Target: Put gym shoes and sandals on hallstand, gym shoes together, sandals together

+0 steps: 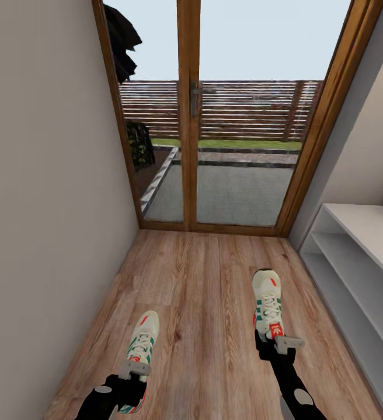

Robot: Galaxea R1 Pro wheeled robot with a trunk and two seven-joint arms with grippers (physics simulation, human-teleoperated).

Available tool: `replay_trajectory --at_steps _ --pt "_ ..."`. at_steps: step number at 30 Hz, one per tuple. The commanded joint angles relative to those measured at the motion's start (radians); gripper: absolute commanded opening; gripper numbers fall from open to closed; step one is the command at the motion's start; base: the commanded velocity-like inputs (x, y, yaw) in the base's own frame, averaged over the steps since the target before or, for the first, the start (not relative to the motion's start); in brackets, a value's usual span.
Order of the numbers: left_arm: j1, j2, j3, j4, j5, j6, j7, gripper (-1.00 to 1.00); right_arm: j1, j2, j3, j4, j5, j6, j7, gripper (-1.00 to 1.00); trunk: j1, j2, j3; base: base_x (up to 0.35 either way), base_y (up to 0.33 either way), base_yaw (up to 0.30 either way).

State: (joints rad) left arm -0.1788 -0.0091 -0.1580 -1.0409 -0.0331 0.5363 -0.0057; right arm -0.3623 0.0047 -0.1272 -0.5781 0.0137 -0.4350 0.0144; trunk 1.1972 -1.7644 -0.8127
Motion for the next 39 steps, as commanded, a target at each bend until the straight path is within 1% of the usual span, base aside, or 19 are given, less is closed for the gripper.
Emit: replay_trajectory --at_steps 1,13,17,22,23,28,33,39 --pt "0.000 0.000 0.000 0.000 -0.001 0.000 0.000 -1.00 0.000 0.000 0.000 0.006 0.001 0.000 0.000 -1.00 0.000 0.000 0.000 0.000 0.000 0.000" --pt "-0.002 0.000 0.000 0.002 0.004 0.000 0.000 -1.00 0.000 0.000 0.001 0.075 0.005 -0.001 -0.006 -1.00 0.000 0.000 0.000 0.001 0.000 0.000" --pt "-0.004 0.000 0.001 0.002 0.004 0.003 0.000 -1.00 0.000 0.001 0.001 0.098 0.005 -0.001 -0.007 -1.00 0.000 0.000 0.000 0.103 0.000 0.000" --pt "-0.032 0.001 0.002 0.002 0.005 0.012 0.001 -1.00 0.000 0.000 0.001 0.127 0.005 0.003 -0.003 -1.00 0.000 0.000 0.000 0.267 0.019 0.000" --pt "-0.048 0.001 0.002 0.002 0.005 0.012 0.001 -1.00 0.000 0.000 0.000 0.142 0.005 0.003 -0.003 -1.00 0.000 0.000 0.000 0.313 0.010 0.000" --pt "-0.070 0.001 0.002 0.001 0.001 0.019 0.001 -1.00 0.000 0.000 0.000 0.142 0.005 0.004 0.000 -1.00 0.000 0.000 0.000 0.326 0.004 0.000" --pt "-0.074 0.001 0.001 0.002 0.002 0.022 0.001 -1.00 0.000 0.000 0.000 0.144 0.005 0.004 0.000 -1.00 0.000 0.000 0.000 0.331 0.000 -0.029" --pt "-0.073 0.000 0.001 0.002 0.002 0.023 0.001 -1.00 0.000 0.000 0.000 0.144 0.005 0.004 0.000 -1.00 0.000 0.000 0.000 0.272 0.000 -0.224"
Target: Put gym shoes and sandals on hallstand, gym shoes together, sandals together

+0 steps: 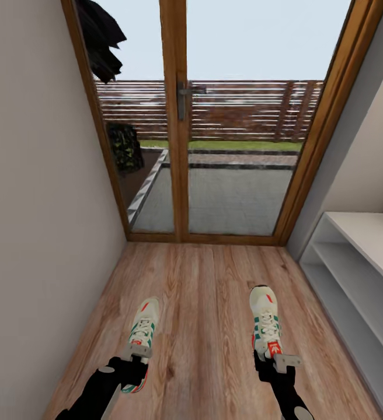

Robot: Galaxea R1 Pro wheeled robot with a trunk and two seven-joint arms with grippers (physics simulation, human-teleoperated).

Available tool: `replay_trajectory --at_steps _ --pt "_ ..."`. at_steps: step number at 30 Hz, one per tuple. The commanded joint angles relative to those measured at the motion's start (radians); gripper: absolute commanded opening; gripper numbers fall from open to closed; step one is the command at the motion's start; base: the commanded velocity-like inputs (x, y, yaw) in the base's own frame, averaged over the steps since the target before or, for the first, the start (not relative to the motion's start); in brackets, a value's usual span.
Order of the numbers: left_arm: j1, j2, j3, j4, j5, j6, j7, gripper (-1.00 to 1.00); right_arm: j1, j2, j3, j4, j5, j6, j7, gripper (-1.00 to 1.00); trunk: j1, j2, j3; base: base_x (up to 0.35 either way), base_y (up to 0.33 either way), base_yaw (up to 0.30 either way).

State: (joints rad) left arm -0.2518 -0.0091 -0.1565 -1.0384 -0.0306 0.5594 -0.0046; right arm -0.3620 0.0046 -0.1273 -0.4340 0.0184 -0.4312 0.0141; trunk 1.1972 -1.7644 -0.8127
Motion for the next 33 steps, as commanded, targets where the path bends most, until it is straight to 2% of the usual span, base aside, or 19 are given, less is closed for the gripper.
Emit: replay_trajectory --at_steps 1,33 --pt "0.000 0.000 0.000 0.000 0.000 0.000 0.000 -1.00 0.000 0.000 0.000 0.000 0.000 0.000 0.000 -1.00 0.000 0.000 0.000 0.168 0.000 -0.269" --pt "0.000 0.000 0.000 0.000 0.001 0.001 0.000 -1.00 0.000 0.000 0.000 0.000 0.000 0.000 0.001 -1.00 0.000 0.000 0.000 0.012 0.000 -0.285"
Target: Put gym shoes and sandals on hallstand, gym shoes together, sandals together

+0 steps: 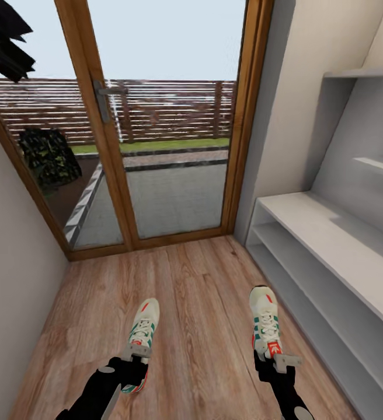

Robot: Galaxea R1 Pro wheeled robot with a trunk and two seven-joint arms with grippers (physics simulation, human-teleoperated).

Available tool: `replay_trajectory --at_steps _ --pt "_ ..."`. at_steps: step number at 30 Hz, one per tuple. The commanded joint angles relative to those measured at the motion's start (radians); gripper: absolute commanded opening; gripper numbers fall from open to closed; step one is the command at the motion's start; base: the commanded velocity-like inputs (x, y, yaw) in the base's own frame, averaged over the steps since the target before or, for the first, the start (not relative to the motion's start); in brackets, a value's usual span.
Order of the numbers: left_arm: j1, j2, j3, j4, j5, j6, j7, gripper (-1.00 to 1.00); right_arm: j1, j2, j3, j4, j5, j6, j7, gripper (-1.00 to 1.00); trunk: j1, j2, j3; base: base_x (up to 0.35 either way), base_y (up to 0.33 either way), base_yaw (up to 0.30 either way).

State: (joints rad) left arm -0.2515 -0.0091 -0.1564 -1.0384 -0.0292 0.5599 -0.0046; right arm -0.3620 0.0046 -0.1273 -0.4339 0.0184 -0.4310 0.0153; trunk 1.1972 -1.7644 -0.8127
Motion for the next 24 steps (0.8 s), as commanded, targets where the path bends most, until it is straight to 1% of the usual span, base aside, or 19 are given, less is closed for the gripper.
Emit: replay_trajectory --at_steps 1,24 --pt "0.000 0.000 0.000 0.000 0.000 0.000 0.000 -1.00 0.000 0.000 0.000 0.000 0.000 0.000 0.000 -1.00 0.000 0.000 0.000 0.000 0.000 -0.287" --pt "0.000 0.001 -0.001 0.000 -0.001 0.000 0.000 -1.00 0.000 0.000 0.000 0.000 0.000 0.000 0.000 -1.00 0.000 0.000 0.000 0.000 0.000 -0.287"
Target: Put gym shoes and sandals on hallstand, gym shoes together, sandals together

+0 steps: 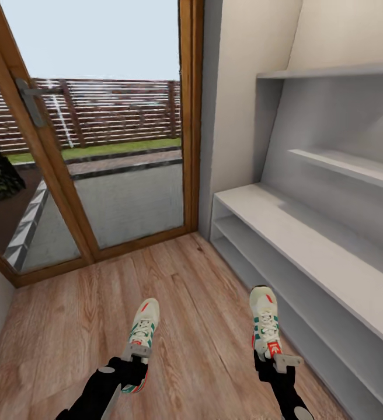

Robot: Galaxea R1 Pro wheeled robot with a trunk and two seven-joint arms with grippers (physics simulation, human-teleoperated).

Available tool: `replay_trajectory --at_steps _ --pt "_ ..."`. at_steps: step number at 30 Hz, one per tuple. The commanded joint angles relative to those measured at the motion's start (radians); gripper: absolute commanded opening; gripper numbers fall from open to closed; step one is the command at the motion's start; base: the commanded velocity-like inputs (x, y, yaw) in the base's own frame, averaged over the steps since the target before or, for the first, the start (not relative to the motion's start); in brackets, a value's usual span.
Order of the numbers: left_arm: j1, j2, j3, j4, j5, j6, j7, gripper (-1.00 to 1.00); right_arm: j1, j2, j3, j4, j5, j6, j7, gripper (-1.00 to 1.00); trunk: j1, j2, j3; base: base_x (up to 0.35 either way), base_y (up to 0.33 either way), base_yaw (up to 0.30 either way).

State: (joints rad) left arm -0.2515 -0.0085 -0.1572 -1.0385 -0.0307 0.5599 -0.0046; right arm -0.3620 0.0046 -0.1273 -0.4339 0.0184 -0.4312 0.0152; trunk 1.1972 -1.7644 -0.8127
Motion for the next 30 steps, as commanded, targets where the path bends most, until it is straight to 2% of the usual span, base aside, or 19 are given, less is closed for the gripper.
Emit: replay_trajectory --at_steps 1,30 --pt "0.000 0.000 0.000 0.000 0.000 0.000 0.000 -1.00 0.000 0.000 0.000 0.000 0.000 0.000 0.000 -1.00 0.000 0.000 0.000 0.000 0.000 -0.287" --pt "0.000 -0.001 0.001 0.000 0.002 0.000 0.000 -1.00 0.000 0.000 0.000 0.000 0.000 0.000 0.000 -1.00 0.000 0.000 0.000 0.000 0.000 -0.286"
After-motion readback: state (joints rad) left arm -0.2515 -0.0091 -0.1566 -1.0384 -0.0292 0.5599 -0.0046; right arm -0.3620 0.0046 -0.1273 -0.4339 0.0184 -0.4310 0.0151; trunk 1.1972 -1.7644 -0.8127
